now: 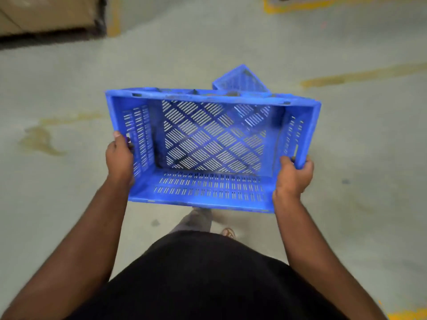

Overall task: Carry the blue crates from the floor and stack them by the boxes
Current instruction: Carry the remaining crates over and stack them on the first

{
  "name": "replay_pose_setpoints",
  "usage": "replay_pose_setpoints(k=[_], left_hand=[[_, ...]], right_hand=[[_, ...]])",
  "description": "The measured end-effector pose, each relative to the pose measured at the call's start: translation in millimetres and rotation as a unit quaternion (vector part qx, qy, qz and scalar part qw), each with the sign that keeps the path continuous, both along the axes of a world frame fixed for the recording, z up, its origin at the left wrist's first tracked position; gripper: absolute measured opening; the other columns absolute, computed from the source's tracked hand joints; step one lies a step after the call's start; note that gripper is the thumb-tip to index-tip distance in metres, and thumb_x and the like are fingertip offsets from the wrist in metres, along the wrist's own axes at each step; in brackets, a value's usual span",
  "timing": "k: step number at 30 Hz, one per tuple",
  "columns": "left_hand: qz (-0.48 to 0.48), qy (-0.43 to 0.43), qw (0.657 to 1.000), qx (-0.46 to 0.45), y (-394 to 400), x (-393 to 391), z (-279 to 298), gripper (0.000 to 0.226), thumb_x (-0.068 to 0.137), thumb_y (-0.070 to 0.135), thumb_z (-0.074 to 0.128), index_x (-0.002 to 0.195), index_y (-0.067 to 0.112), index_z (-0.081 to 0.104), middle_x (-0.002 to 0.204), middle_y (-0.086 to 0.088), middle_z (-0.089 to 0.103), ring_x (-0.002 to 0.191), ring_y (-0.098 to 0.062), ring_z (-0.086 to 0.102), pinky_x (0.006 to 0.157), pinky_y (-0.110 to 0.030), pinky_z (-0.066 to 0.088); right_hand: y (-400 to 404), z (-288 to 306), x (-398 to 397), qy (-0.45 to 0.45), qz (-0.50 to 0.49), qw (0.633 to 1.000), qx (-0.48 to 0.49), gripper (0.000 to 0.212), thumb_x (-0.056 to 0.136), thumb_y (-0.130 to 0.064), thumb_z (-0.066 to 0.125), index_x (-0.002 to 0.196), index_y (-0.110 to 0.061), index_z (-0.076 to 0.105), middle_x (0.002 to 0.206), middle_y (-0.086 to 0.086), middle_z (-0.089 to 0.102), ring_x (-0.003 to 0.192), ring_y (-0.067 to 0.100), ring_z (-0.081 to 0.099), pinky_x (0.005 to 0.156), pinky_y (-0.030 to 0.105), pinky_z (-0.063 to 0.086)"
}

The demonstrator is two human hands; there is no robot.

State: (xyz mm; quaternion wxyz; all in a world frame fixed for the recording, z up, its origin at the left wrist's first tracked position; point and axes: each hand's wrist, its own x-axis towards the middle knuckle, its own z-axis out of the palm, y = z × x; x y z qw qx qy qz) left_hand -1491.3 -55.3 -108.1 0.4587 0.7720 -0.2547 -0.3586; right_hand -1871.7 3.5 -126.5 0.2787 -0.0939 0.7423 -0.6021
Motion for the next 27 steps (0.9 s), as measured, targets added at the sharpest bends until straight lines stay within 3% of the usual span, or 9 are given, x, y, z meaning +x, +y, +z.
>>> replay_pose_setpoints(k=[3,5,8,12,15,19,24,27], left_hand=[[0.069,0.014,0.997,-0.038,49,39,28,0.050,0.093,0.062,0.042,0.074,0.019,0.060,0.071,-0.002,0.062,0.067,-0.020,0.057,0.071,-0.044,0.053],[0.126,0.024,0.990,-0.061,86,78,37,0.046,0.096,0.057,0.043,0.074,0.020,0.060,0.071,-0.001,0.061,0.068,-0.019,0.055,0.070,-0.037,0.049],[0.207,0.050,0.974,-0.074,140,136,45,0.046,0.094,0.059,0.045,0.078,0.019,0.063,0.075,-0.001,0.063,0.070,-0.019,0.058,0.073,-0.038,0.052],[0.277,0.063,0.954,-0.090,198,212,49,0.046,0.096,0.057,0.045,0.077,0.018,0.061,0.072,0.000,0.061,0.069,-0.020,0.056,0.070,-0.035,0.049],[0.321,0.070,0.940,-0.093,242,284,45,0.046,0.096,0.057,0.045,0.079,0.018,0.061,0.073,0.000,0.062,0.072,-0.021,0.056,0.071,-0.039,0.050],[0.372,0.096,0.918,-0.099,299,387,38,0.048,0.093,0.061,0.046,0.082,0.017,0.062,0.076,-0.002,0.063,0.075,-0.023,0.058,0.083,-0.053,0.055],[0.417,0.099,0.897,-0.106,341,501,51,0.046,0.094,0.059,0.050,0.082,0.016,0.064,0.079,-0.002,0.064,0.078,-0.022,0.060,0.085,-0.050,0.055],[0.440,0.089,0.885,-0.120,354,563,67,0.047,0.086,0.061,0.058,0.079,0.015,0.067,0.077,-0.002,0.066,0.079,-0.023,0.060,0.081,-0.048,0.054]], right_hand=[[3,23,38,-0.016,0.055,0.998,-0.034,0.046,0.060,-0.015,0.067,0.105,-0.001,0.064,0.077,0.002,0.058,0.059,0.008,0.050,0.062,0.029,0.046],[4,41,76,-0.029,0.110,0.992,-0.054,0.032,0.059,-0.012,0.067,0.091,-0.014,0.064,0.070,-0.003,0.056,0.056,0.009,0.047,0.057,0.027,0.043],[7,70,138,-0.035,0.196,0.977,-0.073,0.020,0.060,-0.010,0.066,0.076,-0.019,0.058,0.056,-0.014,0.054,0.055,0.010,0.044,0.055,0.027,0.041],[14,87,234,-0.030,0.274,0.957,-0.091,0.024,0.069,-0.002,0.067,0.090,-0.011,0.066,0.072,-0.009,0.063,0.063,0.010,0.053,0.064,0.028,0.048],[21,86,316,-0.026,0.326,0.940,-0.092,0.019,0.073,-0.001,0.068,0.077,-0.019,0.063,0.071,-0.009,0.060,0.064,0.010,0.052,0.068,0.031,0.047],[39,81,431,-0.059,0.388,0.916,-0.086,0.018,0.072,-0.007,0.070,0.076,-0.025,0.070,0.075,-0.004,0.062,0.075,0.018,0.053,0.069,0.035,0.048],[50,81,563,-0.077,0.447,0.888,-0.075,0.021,0.069,-0.015,0.073,0.087,-0.023,0.069,0.088,0.002,0.064,0.080,0.021,0.056,0.078,0.041,0.049],[47,93,636,-0.091,0.475,0.873,-0.061,0.028,0.074,-0.006,0.071,0.099,-0.018,0.069,0.091,0.003,0.066,0.075,0.016,0.060,0.077,0.036,0.051]])
